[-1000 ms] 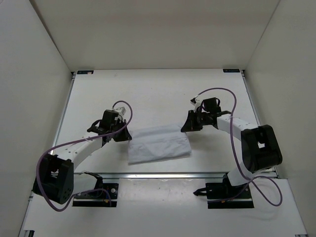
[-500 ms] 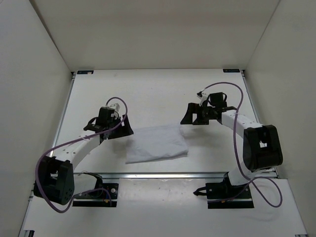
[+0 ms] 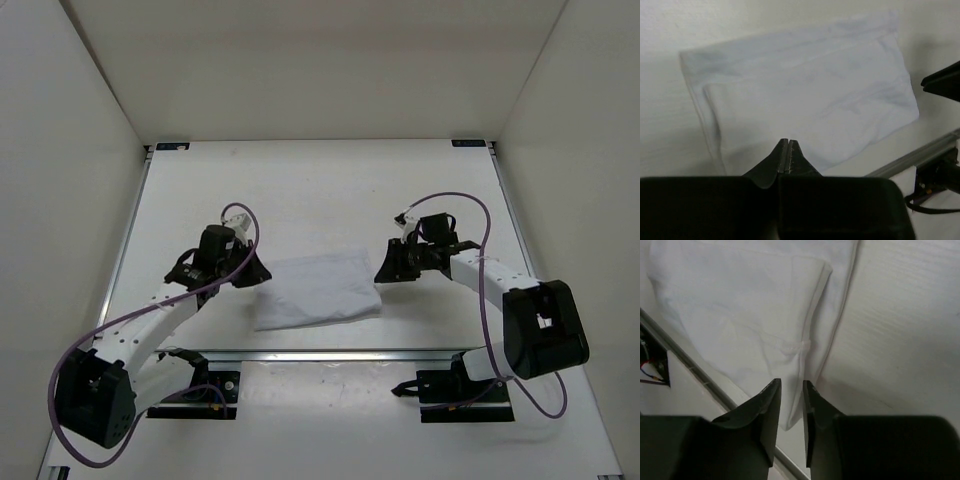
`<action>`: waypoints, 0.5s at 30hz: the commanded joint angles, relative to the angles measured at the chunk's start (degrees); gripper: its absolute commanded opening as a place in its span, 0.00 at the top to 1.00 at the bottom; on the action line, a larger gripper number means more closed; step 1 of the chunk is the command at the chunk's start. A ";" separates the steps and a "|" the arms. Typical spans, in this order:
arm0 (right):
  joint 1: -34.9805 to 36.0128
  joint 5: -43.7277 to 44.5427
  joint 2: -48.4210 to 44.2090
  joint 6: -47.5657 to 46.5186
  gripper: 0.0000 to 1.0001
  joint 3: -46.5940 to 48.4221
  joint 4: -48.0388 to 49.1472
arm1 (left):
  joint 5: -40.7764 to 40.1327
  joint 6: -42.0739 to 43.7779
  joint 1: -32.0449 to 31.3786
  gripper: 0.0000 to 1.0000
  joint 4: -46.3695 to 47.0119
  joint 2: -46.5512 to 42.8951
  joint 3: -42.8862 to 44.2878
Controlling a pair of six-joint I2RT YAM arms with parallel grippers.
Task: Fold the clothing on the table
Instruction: Fold the skirt
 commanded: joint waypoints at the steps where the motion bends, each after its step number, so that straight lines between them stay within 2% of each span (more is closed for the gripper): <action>1: 0.98 -3.20 -3.03 1.81 0.82 -0.91 3.79 | 5.27 -5.25 -2.07 1.00 2.66 -2.37 -4.28; 2: 1.59 -3.73 -3.12 3.12 0.93 -0.83 5.01 | 6.33 -6.14 -2.34 1.00 3.36 -2.63 -5.77; 4: 2.39 -4.78 -3.04 3.57 0.99 -1.70 7.03 | 8.00 -7.63 -2.25 1.00 4.51 -2.99 -7.88; 11: 3.62 -6.20 5.66 4.36 1.00 0.31 10.12 | 7.22 -9.13 -1.20 1.00 7.49 2.10 -12.55; 15: 4.32 -5.76 12.06 3.31 1.00 2.77 10.56 | 4.23 -8.78 -0.24 1.00 8.12 7.54 -11.95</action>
